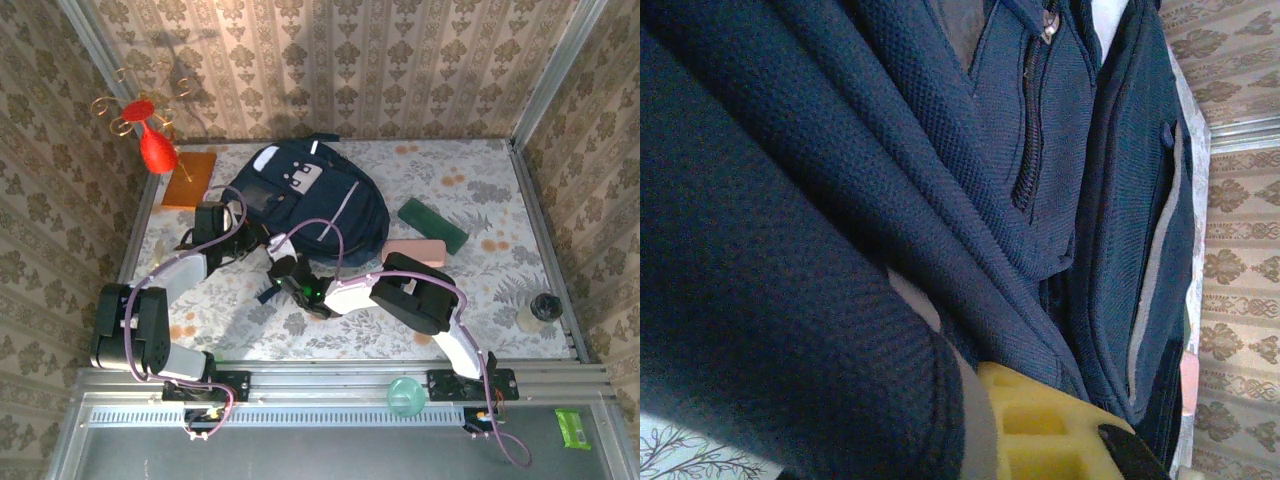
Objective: Pack the student bag
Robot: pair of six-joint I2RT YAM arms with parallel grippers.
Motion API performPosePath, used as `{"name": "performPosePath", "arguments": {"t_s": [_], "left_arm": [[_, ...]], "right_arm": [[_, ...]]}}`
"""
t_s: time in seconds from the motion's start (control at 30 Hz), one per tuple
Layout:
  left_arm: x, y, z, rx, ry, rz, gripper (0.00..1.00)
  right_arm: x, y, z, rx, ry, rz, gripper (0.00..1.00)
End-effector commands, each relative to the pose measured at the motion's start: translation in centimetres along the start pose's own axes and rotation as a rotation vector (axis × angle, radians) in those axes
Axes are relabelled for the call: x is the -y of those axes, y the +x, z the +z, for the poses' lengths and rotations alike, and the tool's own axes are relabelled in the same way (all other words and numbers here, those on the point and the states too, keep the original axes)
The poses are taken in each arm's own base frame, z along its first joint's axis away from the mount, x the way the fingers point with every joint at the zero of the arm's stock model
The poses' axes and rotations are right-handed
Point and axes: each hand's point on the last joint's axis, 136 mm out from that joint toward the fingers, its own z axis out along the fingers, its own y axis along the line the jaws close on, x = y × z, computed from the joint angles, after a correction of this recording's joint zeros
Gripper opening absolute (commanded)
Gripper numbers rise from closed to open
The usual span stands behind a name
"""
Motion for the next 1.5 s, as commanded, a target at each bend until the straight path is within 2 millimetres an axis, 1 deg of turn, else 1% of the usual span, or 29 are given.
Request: {"name": "performPosePath", "arguments": {"t_s": [0.0,0.3,0.57,0.63,0.87,1.1,1.17,1.33,1.4,1.47], "left_arm": [[2.4,-0.2,-0.7,0.006,0.083,0.066,0.00],[2.1,-0.5,-0.7,0.014,0.079,0.067,0.00],[1.8,-0.5,-0.8,0.015,0.069,0.076,0.00],[1.4,-0.5,-0.9,0.022,0.060,0.075,0.00],[0.2,-1.2,-1.3,0.051,0.036,0.065,0.00],[-1.2,-1.8,-1.7,0.081,-0.018,0.064,0.00],[-1.8,-1.9,-1.7,0.091,-0.045,0.063,0.00],[-3.5,-1.9,-1.4,0.091,-0.106,0.049,0.00],[-3.9,-2.0,-1.3,0.090,-0.117,0.047,0.00],[-4.3,-1.8,-1.1,0.083,-0.129,0.045,0.00]], "right_arm": [[0.6,-0.6,-0.8,0.022,0.014,0.058,0.01],[2.3,1.0,-2.3,-0.021,0.046,0.210,0.00],[4.0,2.0,-3.4,-0.085,0.116,0.275,0.00],[4.7,2.4,-4.0,-0.108,0.132,0.287,0.00],[7.4,3.8,-7.2,-0.163,0.177,0.332,0.00],[10.1,5.0,-10.2,-0.225,0.202,0.313,0.00],[10.9,5.4,-10.5,-0.265,0.189,0.310,0.00],[12.7,6.3,-10.5,-0.354,0.142,0.262,0.00],[12.7,6.3,-10.4,-0.366,0.095,0.261,0.00],[12.2,6.0,-10.4,-0.371,0.042,0.251,0.00]]}}
